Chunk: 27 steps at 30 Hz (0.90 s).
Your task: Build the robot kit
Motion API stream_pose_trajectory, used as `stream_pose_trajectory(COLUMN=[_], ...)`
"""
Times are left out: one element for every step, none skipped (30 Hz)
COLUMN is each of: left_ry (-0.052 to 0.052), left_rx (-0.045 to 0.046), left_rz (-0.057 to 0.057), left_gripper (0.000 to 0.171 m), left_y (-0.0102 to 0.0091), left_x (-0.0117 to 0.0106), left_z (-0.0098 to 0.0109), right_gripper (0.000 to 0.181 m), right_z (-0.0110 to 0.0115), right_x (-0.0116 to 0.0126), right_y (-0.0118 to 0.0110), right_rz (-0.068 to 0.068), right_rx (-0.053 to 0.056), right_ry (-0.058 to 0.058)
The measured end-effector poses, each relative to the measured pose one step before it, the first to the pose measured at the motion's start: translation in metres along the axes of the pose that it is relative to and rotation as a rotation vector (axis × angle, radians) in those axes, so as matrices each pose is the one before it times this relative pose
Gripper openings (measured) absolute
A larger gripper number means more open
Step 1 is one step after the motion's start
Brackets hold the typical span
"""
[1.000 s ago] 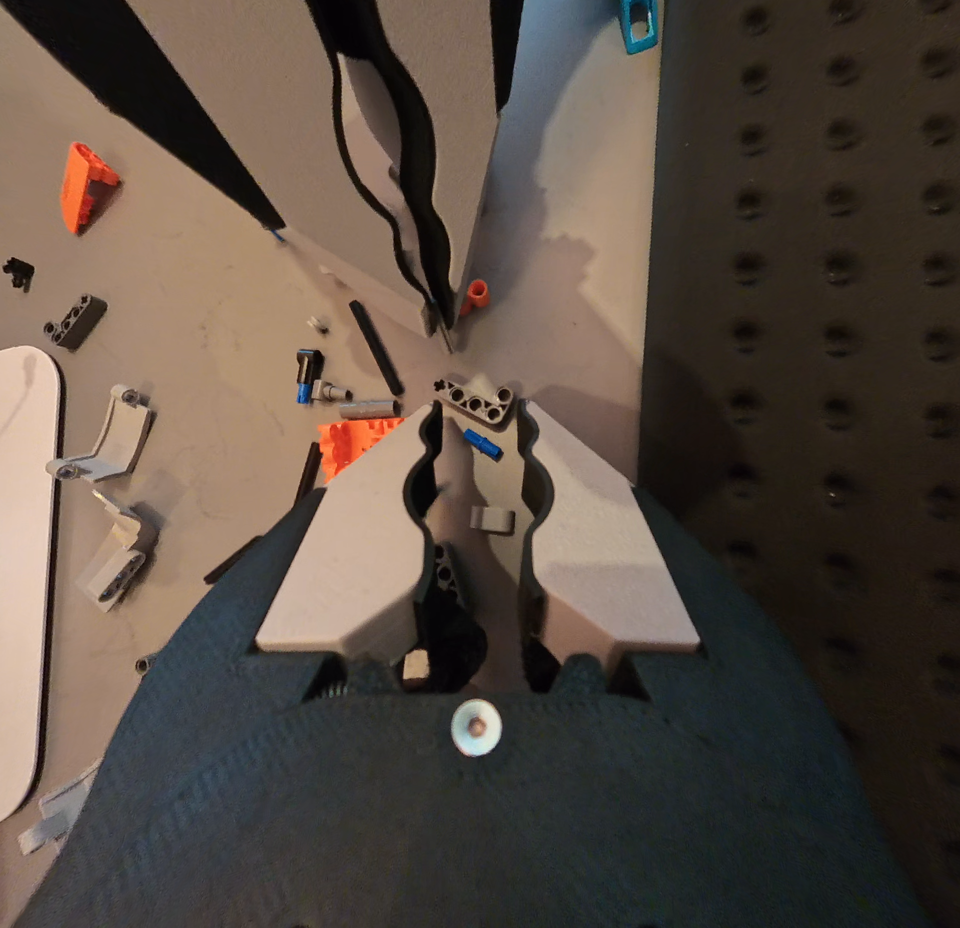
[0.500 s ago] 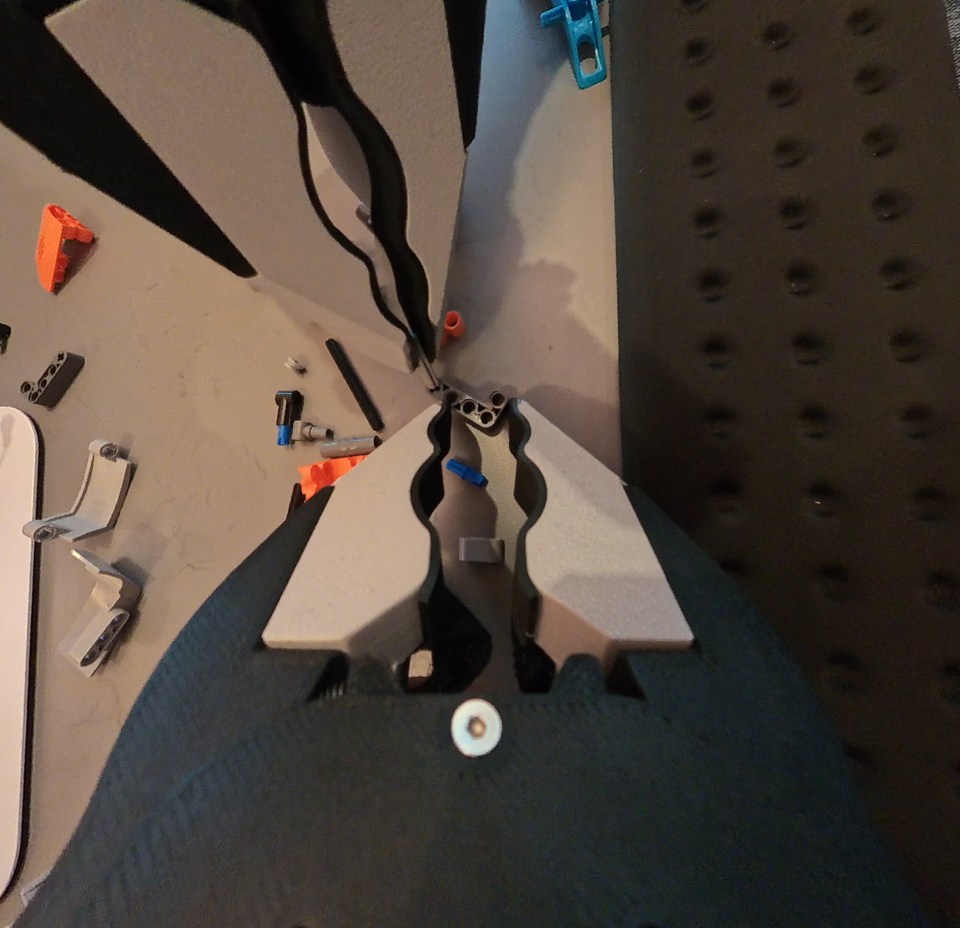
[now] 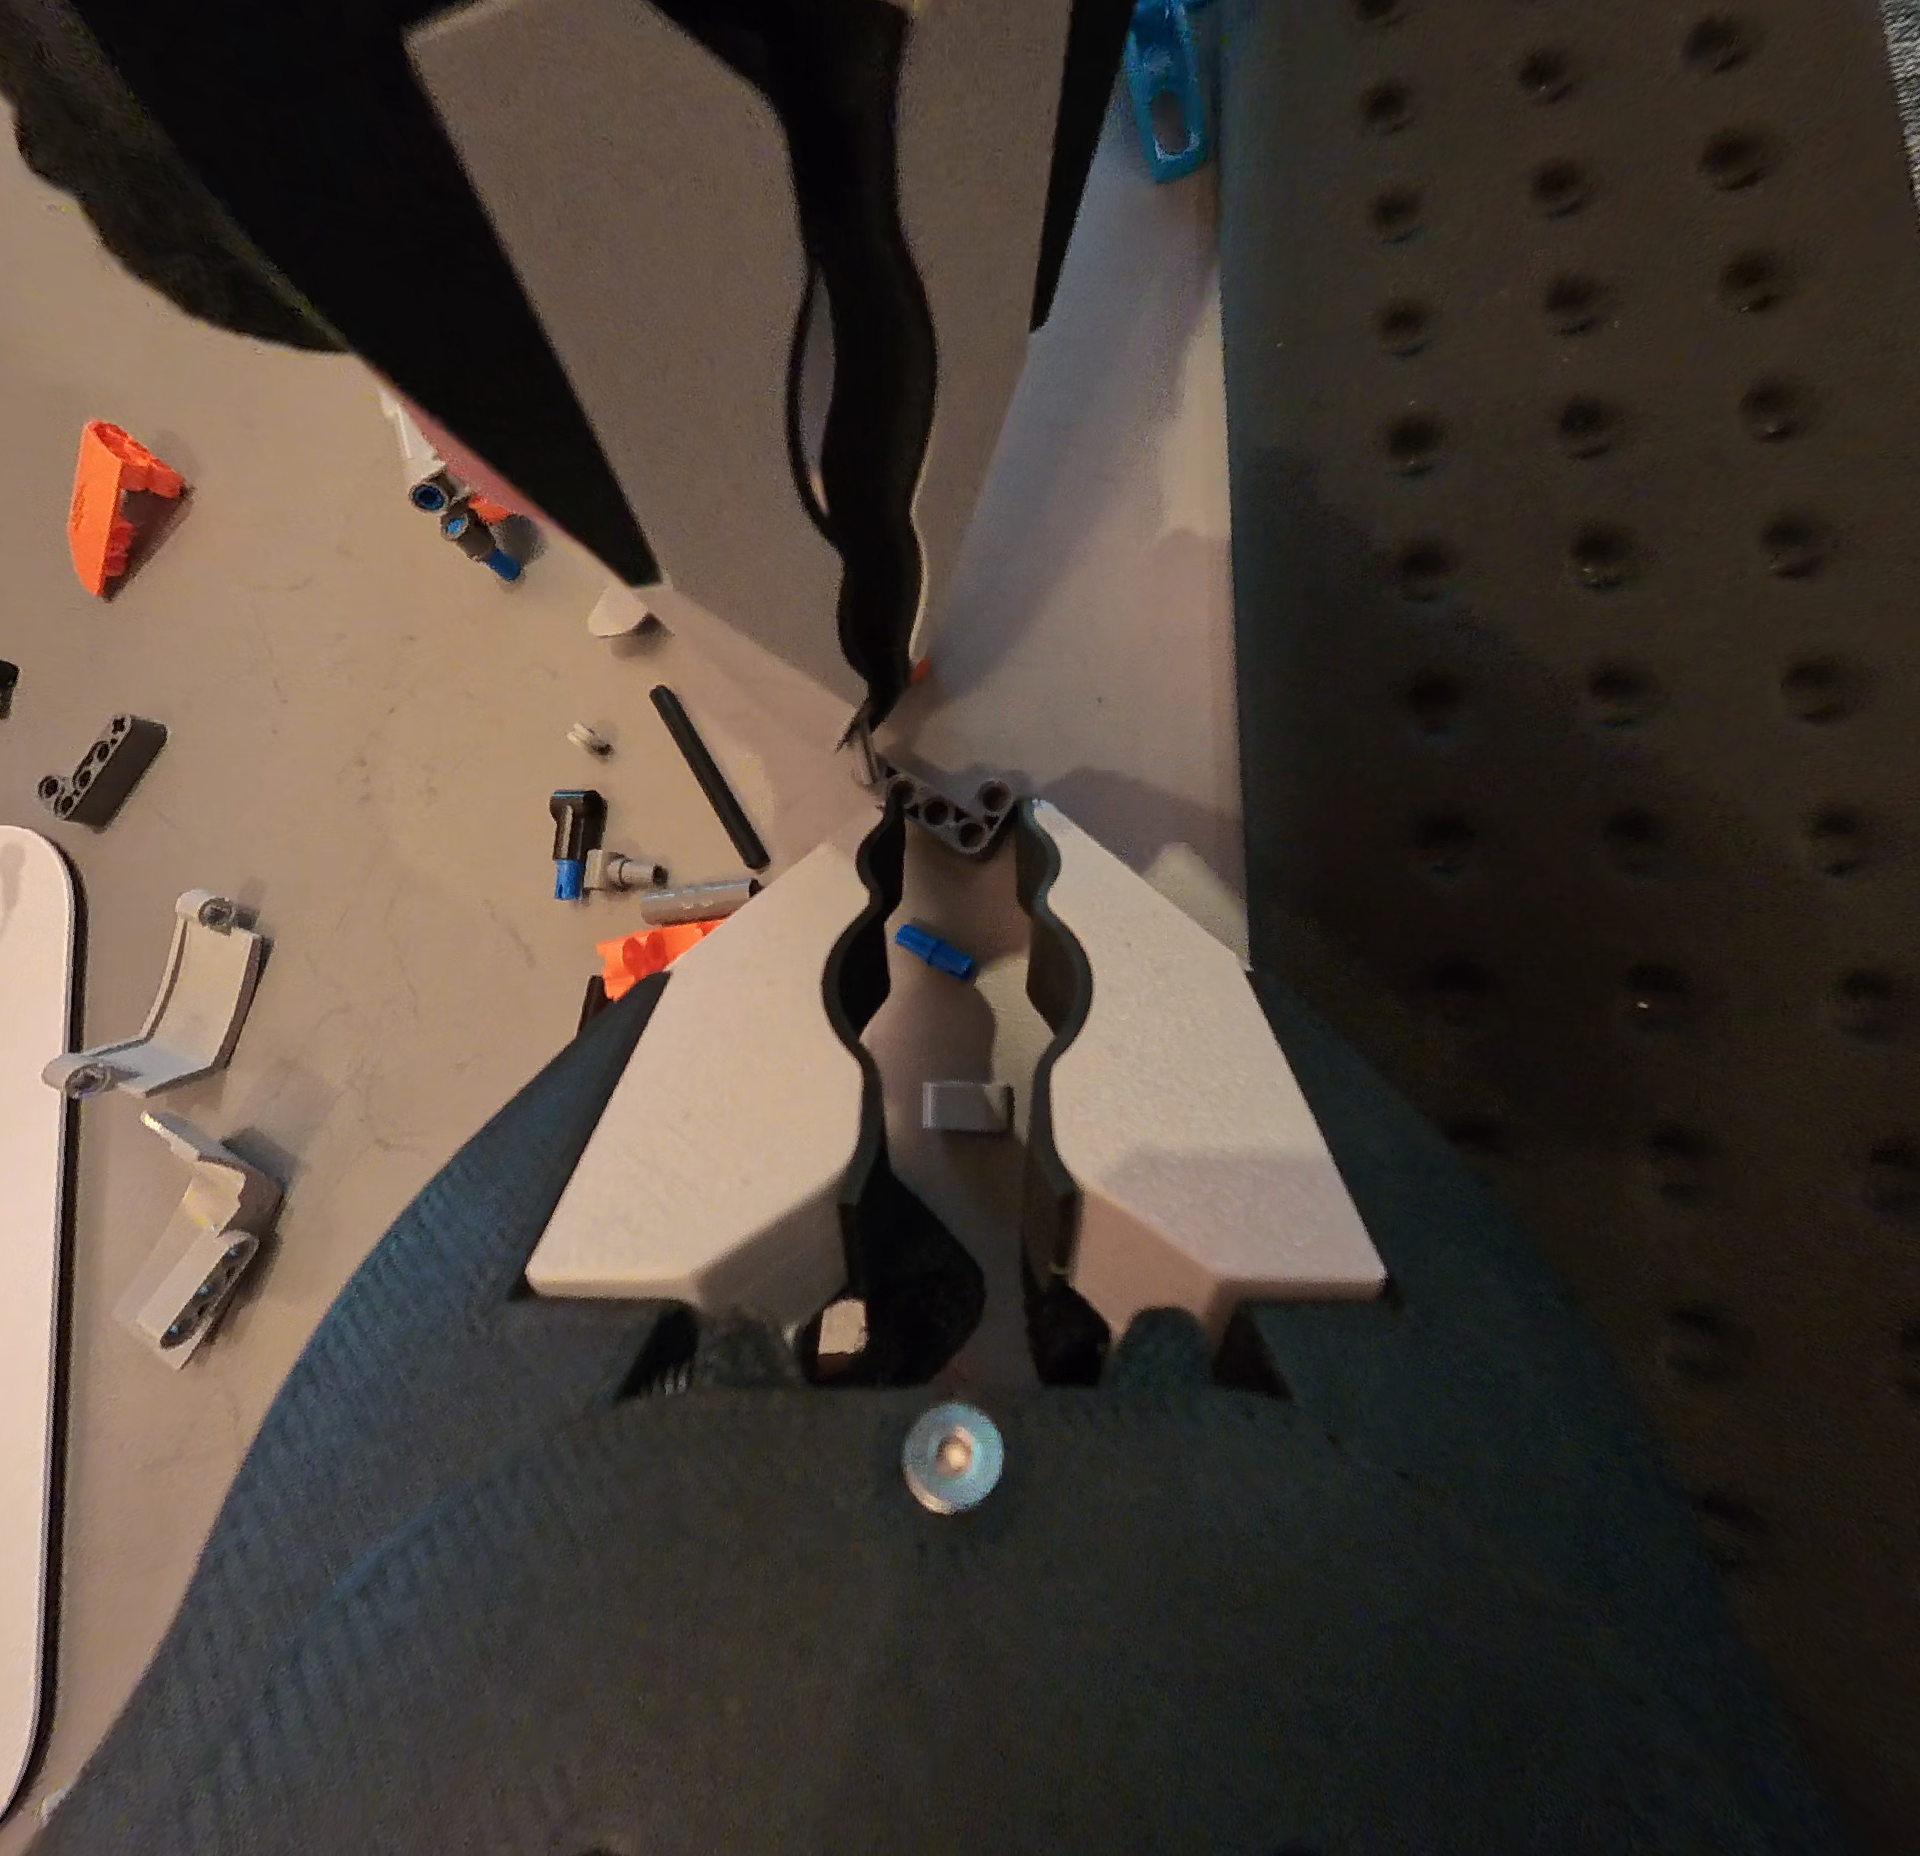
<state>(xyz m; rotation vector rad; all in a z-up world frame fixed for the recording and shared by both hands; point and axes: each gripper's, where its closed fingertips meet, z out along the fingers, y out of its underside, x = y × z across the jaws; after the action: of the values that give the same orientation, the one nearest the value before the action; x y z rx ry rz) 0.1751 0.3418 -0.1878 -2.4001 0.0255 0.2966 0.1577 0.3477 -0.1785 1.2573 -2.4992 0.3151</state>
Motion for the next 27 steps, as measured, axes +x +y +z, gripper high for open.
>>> stream_pose_trajectory(left_ry=[0.0016, 0.0009, 0.0005, -0.0003, 0.0001, 0.0016, 0.0016, 0.0014, 0.0009, 0.0007, 0.001, 0.0009, 0.0009, -0.0006, -0.0027, -0.0015, -0.0012, -0.0054, -0.0132, -0.0123, -0.0114, -0.0095, -0.0131, -0.0238, -0.0279, -0.0264, -0.028], left_rx=[0.00099, 0.00119, 0.00082, 0.00015, -0.00015, 0.00003, 0.00015, 0.00031, 0.00037, -0.00004, 0.00016, 0.00013, 0.00037, -0.00047, -0.00097, -0.0006, -0.00001, -0.00155, -0.00479, -0.00195, 0.0066, 0.01538, 0.02041, 0.01981, 0.01664, 0.01741, 0.01885], left_rz=[-0.0007, 0.0, 0.0005, 0.0012, 0.001, 0.0005, -0.0001, 0.0002, 0.0001, 0.0003, -0.0007, -0.0008, -0.0011, -0.0006, -0.0002, -0.0006, -0.0007, 0.0, -0.0015, -0.0022, -0.0021, -0.0032, -0.0036, -0.0006, -0.0007, 0.0, -0.0003], left_gripper=[0.02, 0.02, 0.02, 0.019, 0.019, 0.019, 0.019, 0.019, 0.019, 0.018, 0.018, 0.018, 0.018, 0.018, 0.018, 0.018, 0.017, 0.017, 0.018, 0.017, 0.016, 0.017, 0.017, 0.017, 0.017, 0.018, 0.018], left_y=[0.00003, 0.00007, 0.00003, 0.00003, 0.00001, 0.00015, 0.00014, 0.00012, 0.00002, 0.00015, 0.00006, 0.00008, -0.00003, 0.00016, 0.00021, 0.00032, 0.00023, 0.00037, 0.001, 0.00072, -0.00065, -0.00247, -0.00355, -0.00353, -0.00312, -0.0035, -0.00402], left_x=[0.0, 0.00001, 0.00006, 0.00007, 0.00005, 0.00017, 0.00012, 0.00007, 0.00011, 0.00009, 0.00008, -0.00001, 0.0, -0.00025, -0.00044, -0.00028, -0.00013, -0.00077, -0.00212, -0.00215, -0.00198, -0.00181, -0.00242, -0.00422, -0.00504, -0.00476, -0.00486], left_z=[0.00014, -0.00009, 0.00006, -0.0001, -0.00003, -0.00013, -0.0001, -0.00009, -0.00004, 0.0, -0.00004, -0.00002, 0.00006, -0.00006, 0.00002, -0.00022, -0.0002, -0.00024, -0.00039, -0.00064, -0.00101, -0.00164, -0.00194, -0.00182, -0.00152, -0.0011, -0.00071], right_gripper=[0.001, 0.001, 0.001, 0.001, 0.001, 0.001, 0.001, 0.001, 0.001, 0.001, 0.001, 0.001, 0.001, 0.002, 0.002, 0.002, 0.001, 0.001, 0.002, 0.002, 0.001, 0.001, 0.001, 0.001, 0.001, 0.001, 0.001], right_z=[-0.00018, -0.00011, -0.00017, -0.00013, -0.00008, -0.00012, -0.00008, -0.00009, -0.00009, -0.00014, -0.00013, 0.00004, 0.00003, -0.00008, 0.00023, 0.00004, -0.00049, -0.0005, -0.00034, -0.00092, -0.00167, -0.00206, -0.00237, -0.0027, -0.00291, -0.00295, -0.00286], right_x=[-0.00024, 0.00002, -0.00011, -0.00026, -0.00004, -0.00024, -0.00016, -0.00012, -0.00025, -0.00049, -0.00016, 0.00003, 0.00014, 0.00006, 0.00029, 0.00018, -0.00011, 0.00088, 0.001, 0.00155, 0.00242, 0.00237, 0.00368, 0.0037, 0.00282, 0.00269, 0.00202], right_y=[-0.00012, 0.00012, 0.00004, -0.00009, -0.00026, -0.0001, -0.00001, 0.00004, 0.00022, 0.00042, 0.00022, 0.00013, -0.00006, 0.00039, 0.00111, 0.00057, -0.00066, -0.00025, 0.00096, 0.00113, 0.0005, 0.00093, 0.00176, 0.00191, 0.00137, 0.00045, -0.00088], right_rz=[-0.0144, -0.0138, -0.0149, -0.0132, -0.0094, -0.005, -0.0004, 0.0036, 0.0051, 0.0068, 0.0025, 0.0003, -0.0004, 0.0034, 0.003, 0.0077, 0.0074, 0.0091, 0.0099, 0.015, 0.0215, 0.025, 0.0229, 0.0235, 0.023, 0.0221, 0.0201], right_rx=[-0.0172, -0.0179, -0.0195, -0.0183, -0.0152, -0.0104, -0.0056, -0.0007, 0.0011, -0.0001, -0.0014, -0.0012, 0.0012, 0.0027, 0.0029, 0.0098, 0.0191, 0.0169, 0.012, 0.02, 0.033, 0.0364, 0.0333, 0.03, 0.0321, 0.0341, 0.0366], right_ry=[0.0087, 0.0092, 0.0093, 0.0085, 0.0051, 0.0001, -0.0037, -0.0072, -0.0083, -0.0101, -0.0067, -0.0037, -0.0037, -0.0055, -0.0028, -0.0043, -0.0054, -0.0007, -0.0013, -0.0009, -0.0003, -0.003, 0.0046, 0.0047, 0.0003, 0.0015, -0.001])
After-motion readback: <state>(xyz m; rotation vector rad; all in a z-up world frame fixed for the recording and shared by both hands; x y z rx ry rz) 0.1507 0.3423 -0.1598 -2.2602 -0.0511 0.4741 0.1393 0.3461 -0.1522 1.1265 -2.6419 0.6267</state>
